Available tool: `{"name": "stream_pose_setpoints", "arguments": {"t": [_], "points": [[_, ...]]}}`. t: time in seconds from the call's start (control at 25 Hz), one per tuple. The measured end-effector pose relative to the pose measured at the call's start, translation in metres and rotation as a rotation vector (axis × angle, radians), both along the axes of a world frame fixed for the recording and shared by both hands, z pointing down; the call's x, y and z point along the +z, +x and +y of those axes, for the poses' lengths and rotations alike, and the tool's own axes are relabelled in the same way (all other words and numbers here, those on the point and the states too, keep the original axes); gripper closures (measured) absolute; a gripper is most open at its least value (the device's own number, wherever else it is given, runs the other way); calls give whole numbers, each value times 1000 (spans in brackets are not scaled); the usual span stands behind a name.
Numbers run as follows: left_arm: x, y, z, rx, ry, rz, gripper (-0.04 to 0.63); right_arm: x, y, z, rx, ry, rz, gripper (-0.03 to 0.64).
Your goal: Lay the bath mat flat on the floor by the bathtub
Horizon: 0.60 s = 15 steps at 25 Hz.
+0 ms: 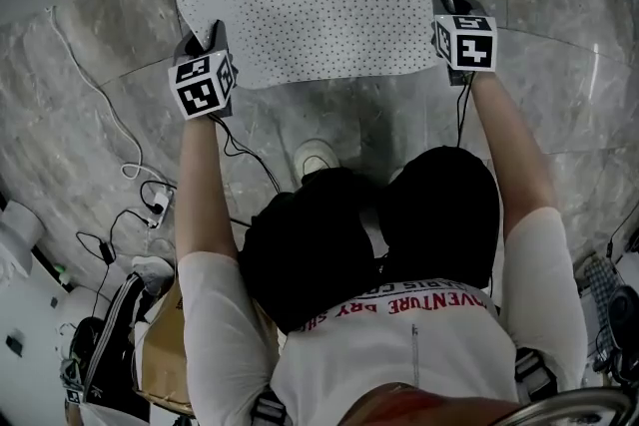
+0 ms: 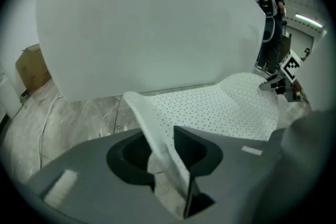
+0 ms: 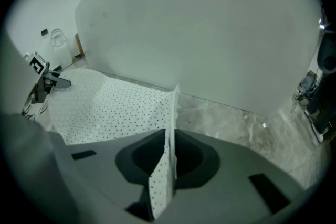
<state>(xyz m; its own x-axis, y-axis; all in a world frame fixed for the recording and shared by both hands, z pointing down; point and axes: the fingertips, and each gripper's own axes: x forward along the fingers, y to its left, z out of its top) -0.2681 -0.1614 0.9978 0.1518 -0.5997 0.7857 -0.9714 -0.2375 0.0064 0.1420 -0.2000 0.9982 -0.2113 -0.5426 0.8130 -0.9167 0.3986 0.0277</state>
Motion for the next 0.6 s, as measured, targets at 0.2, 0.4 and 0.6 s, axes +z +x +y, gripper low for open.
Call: {"name": "stream_pose_setpoints", "arguments": {"t": [0.2, 0.4, 0.6], "points": [[11, -26, 0, -139, 12, -25, 177, 2, 16, -1, 41, 51, 57, 423], [3, -52, 4, -224, 106, -93, 89, 1, 15, 2, 44, 62, 56, 382], [-6, -36, 9, -194, 93, -18, 94, -7, 2, 5, 30, 64, 8, 383]]}}
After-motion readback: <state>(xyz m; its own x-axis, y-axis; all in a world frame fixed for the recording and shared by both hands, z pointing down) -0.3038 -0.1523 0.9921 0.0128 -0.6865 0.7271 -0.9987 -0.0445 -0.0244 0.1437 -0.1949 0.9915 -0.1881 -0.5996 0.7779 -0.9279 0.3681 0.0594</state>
